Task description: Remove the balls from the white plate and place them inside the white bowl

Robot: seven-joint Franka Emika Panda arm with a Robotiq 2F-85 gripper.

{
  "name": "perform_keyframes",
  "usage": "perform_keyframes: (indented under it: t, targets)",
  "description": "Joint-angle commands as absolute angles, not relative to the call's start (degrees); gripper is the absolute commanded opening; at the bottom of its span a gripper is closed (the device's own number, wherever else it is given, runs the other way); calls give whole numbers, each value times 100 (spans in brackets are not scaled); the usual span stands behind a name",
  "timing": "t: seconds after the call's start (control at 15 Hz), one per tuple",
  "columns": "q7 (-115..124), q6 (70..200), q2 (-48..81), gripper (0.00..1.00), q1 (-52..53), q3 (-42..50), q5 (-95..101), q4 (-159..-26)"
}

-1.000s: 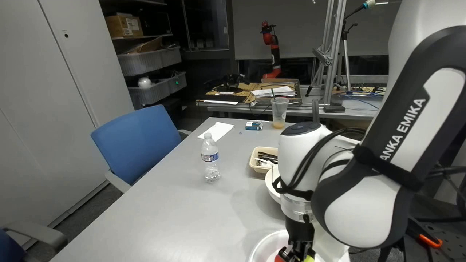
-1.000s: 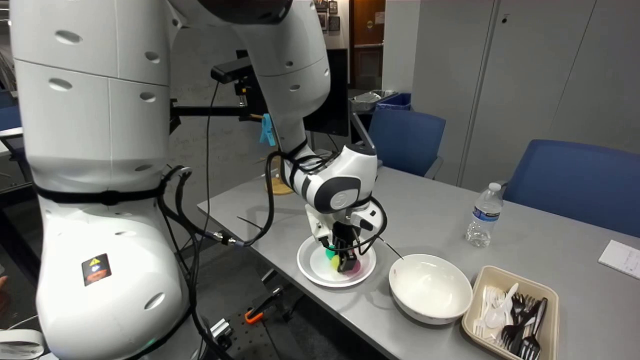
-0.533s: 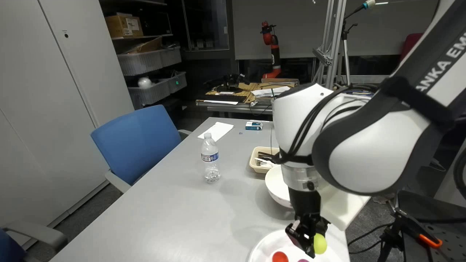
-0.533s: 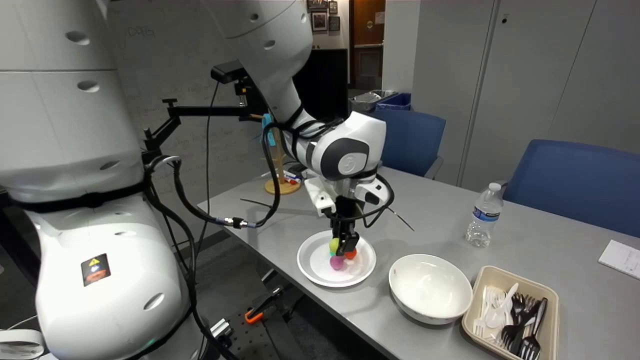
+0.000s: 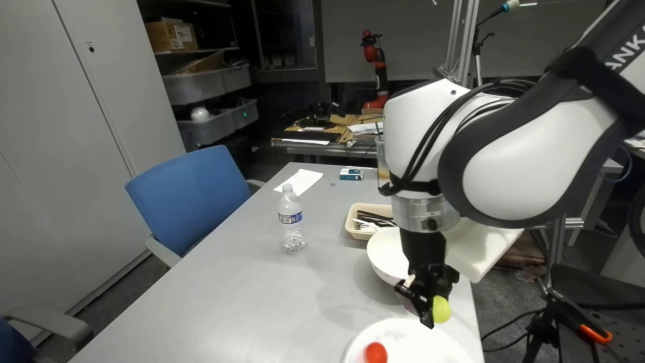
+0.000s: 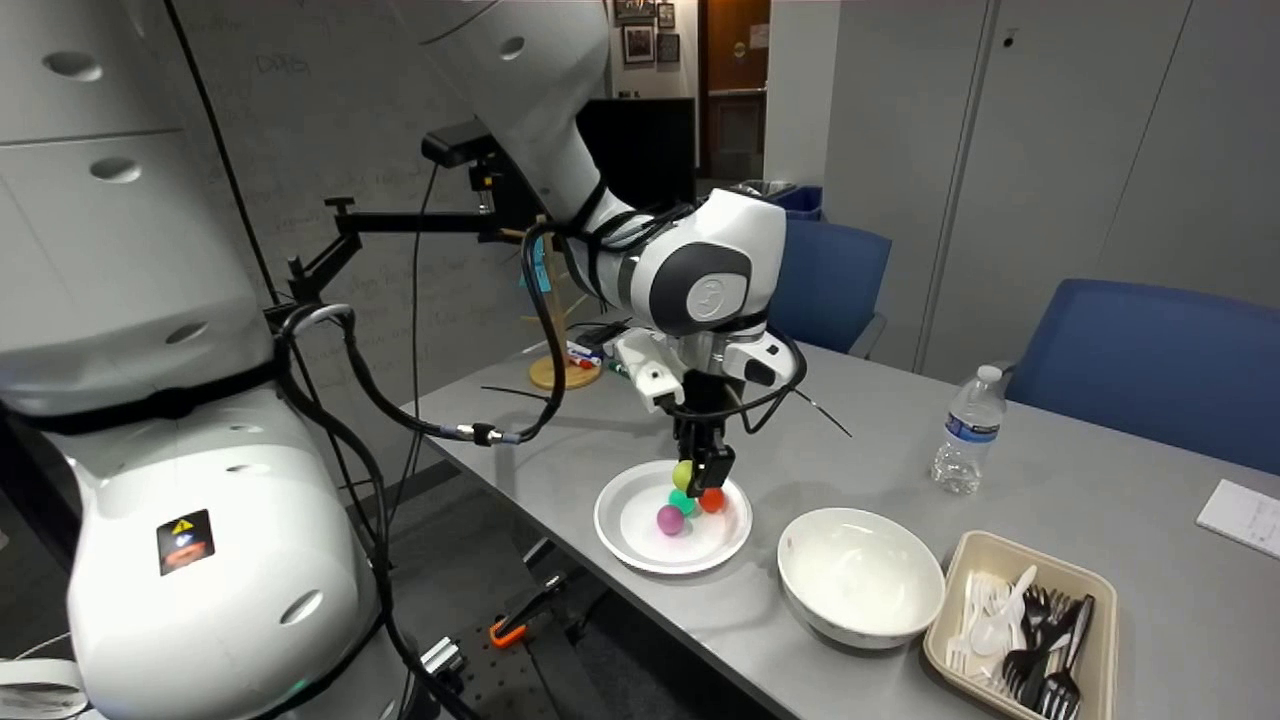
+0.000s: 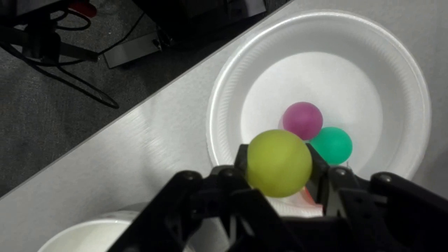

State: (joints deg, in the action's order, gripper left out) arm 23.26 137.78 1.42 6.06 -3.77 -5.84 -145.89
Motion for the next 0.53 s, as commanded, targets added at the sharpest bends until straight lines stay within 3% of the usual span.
perform_keyframes:
  t: [0.0, 0.07, 0.13, 0.47]
  targets:
    - [2325, 13768, 149, 39, 572, -408, -582, -14583]
    - [2325, 13768, 154, 39, 573, -409, -582, -14582]
    - [2325, 13768, 155, 14, 573, -408, -582, -14582]
    - [2552, 14028, 254, 14, 305, -117, -9, -14333]
